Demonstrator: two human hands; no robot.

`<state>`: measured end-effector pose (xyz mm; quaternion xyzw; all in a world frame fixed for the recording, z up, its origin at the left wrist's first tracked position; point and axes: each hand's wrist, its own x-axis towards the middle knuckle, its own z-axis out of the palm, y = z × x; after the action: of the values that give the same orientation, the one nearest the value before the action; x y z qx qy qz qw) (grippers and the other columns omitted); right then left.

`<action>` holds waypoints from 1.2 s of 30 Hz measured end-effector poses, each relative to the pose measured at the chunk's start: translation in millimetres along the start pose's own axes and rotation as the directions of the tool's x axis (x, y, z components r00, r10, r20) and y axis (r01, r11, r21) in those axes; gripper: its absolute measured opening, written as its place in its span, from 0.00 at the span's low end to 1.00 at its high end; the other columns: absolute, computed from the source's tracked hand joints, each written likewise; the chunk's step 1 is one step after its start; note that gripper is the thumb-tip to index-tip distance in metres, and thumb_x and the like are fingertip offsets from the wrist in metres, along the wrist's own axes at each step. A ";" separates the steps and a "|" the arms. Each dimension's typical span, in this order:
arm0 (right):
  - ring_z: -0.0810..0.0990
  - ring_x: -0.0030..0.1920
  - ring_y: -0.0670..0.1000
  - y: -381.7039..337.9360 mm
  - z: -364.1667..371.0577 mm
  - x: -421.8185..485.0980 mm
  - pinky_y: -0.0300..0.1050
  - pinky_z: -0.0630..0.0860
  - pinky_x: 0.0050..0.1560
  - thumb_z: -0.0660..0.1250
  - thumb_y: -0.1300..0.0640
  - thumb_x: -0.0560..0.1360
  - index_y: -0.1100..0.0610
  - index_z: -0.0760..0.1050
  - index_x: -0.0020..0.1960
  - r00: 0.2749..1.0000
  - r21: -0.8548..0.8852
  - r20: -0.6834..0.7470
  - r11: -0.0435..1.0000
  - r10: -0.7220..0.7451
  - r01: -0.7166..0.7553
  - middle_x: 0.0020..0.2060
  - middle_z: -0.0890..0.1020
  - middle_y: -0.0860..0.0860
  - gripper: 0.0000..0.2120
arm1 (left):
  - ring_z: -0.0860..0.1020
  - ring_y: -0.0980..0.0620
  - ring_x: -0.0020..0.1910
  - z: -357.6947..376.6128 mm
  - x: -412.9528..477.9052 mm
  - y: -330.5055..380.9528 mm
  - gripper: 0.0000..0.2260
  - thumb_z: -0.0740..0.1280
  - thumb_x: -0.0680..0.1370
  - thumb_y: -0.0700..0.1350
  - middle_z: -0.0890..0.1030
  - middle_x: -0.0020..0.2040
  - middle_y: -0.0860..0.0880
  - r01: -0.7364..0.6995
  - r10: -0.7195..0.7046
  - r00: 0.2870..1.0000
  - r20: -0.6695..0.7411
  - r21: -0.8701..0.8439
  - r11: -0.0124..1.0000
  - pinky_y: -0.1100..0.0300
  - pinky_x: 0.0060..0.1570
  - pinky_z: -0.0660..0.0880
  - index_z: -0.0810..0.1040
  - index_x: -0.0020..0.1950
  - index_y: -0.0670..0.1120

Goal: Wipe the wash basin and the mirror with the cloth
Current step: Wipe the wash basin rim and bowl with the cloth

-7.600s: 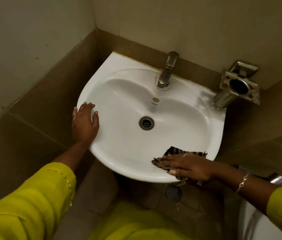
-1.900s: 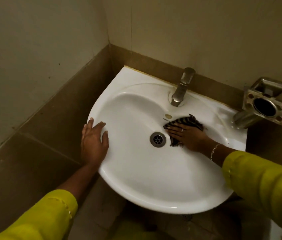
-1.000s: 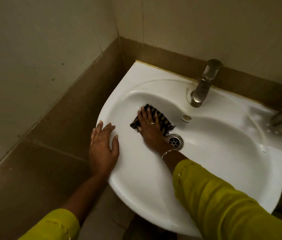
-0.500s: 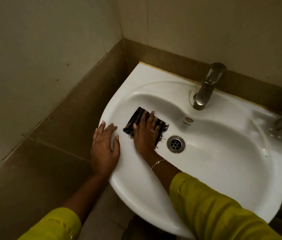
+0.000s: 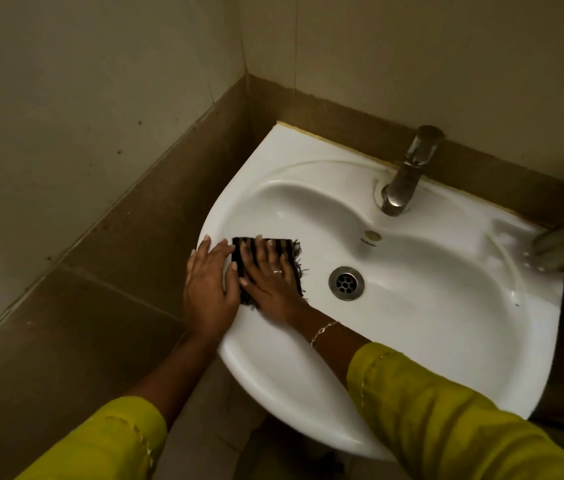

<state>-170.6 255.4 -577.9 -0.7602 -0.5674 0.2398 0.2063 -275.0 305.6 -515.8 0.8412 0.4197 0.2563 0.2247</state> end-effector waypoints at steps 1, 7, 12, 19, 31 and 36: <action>0.35 0.74 0.53 -0.9 1.2 -5.1 0.52 0.35 0.71 0.38 0.41 0.75 0.45 0.34 0.72 1.000 -0.013 0.020 1.000 -0.015 0.016 0.75 0.39 0.51 0.28 | 0.66 0.44 0.68 0.1 0.0 0.1 0.20 0.53 0.74 0.44 0.76 0.61 0.40 0.002 -0.002 1.000 -0.007 -0.001 1.000 0.55 0.68 0.55 0.75 0.59 0.39; 0.33 0.73 0.50 -3.0 4.0 -40.3 0.50 0.34 0.70 0.37 0.40 0.76 0.44 0.33 0.71 0.989 0.007 0.133 0.998 -0.065 0.065 0.75 0.38 0.49 0.27 | 0.66 0.43 0.68 -1.6 -0.6 1.3 0.17 0.55 0.74 0.39 0.76 0.61 0.40 0.000 0.000 1.000 -0.007 -0.013 1.000 0.52 0.68 0.56 0.76 0.58 0.39; 0.31 0.71 0.46 4.6 -0.8 -74.0 0.52 0.34 0.72 0.37 0.39 0.77 0.43 0.35 0.73 0.961 0.007 0.268 0.997 -0.072 0.073 0.75 0.38 0.47 0.26 | 0.65 0.43 0.68 -3.8 -0.6 -0.3 0.17 0.54 0.74 0.41 0.76 0.62 0.40 0.003 -0.003 1.000 0.009 0.006 1.000 0.51 0.69 0.56 0.75 0.59 0.39; 0.32 0.71 0.47 23.4 -28.9 -122.2 0.50 0.31 0.70 0.44 0.46 0.82 0.46 0.36 0.74 0.860 -0.022 0.509 0.999 -0.019 0.035 0.75 0.37 0.50 0.25 | 0.64 0.42 0.69 -4.0 -1.2 -4.7 0.18 0.53 0.74 0.42 0.75 0.62 0.39 0.016 -0.017 1.000 0.026 0.026 1.000 0.51 0.70 0.55 0.74 0.60 0.40; 0.36 0.74 0.56 97.5 -87.3 -172.3 0.58 0.35 0.72 0.38 0.38 0.78 0.48 0.35 0.75 0.746 -0.366 0.644 0.925 0.169 0.106 0.75 0.38 0.53 0.29 | 0.65 0.41 0.68 -3.5 -4.8 2.3 0.19 0.54 0.73 0.42 0.75 0.62 0.38 0.005 -0.006 1.000 0.016 0.042 0.999 0.48 0.69 0.57 0.74 0.60 0.39; 0.40 0.75 0.56 123.8 -98.4 -172.6 0.55 0.38 0.72 0.09 0.30 0.42 0.50 0.37 0.75 0.846 -0.560 0.465 0.827 0.261 0.053 0.76 0.41 0.53 0.65 | 0.65 0.41 0.68 -1.6 -6.0 4.6 0.18 0.54 0.73 0.42 0.75 0.62 0.38 0.014 -0.014 1.000 0.005 0.026 1.000 0.47 0.69 0.58 0.75 0.59 0.39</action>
<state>-58.7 51.7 -549.2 -0.7233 -0.6019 0.2743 -0.1983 -276.4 298.5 -513.4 0.8418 0.4282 0.2471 0.2164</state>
